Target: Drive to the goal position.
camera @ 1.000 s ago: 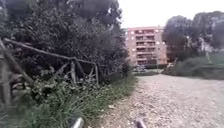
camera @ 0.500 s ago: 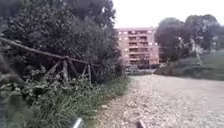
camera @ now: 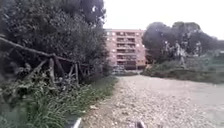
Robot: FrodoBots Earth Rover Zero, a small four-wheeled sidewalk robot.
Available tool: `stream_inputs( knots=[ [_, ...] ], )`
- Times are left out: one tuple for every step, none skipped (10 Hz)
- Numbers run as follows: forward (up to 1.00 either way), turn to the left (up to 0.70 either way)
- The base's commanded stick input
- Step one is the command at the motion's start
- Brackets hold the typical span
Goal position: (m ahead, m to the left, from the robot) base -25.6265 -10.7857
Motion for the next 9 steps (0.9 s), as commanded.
stream_inputs(
  knots=[
    [0.0, -0.11],
    [0.0, 0.0],
    [0.0, 0.0],
    [0.0, 0.0],
    [0.0, 0.0],
    [0.0, -0.11],
    [0.0, -0.61],
    [0.0, -0.7],
    [0.0, -0.7]
  ],
)
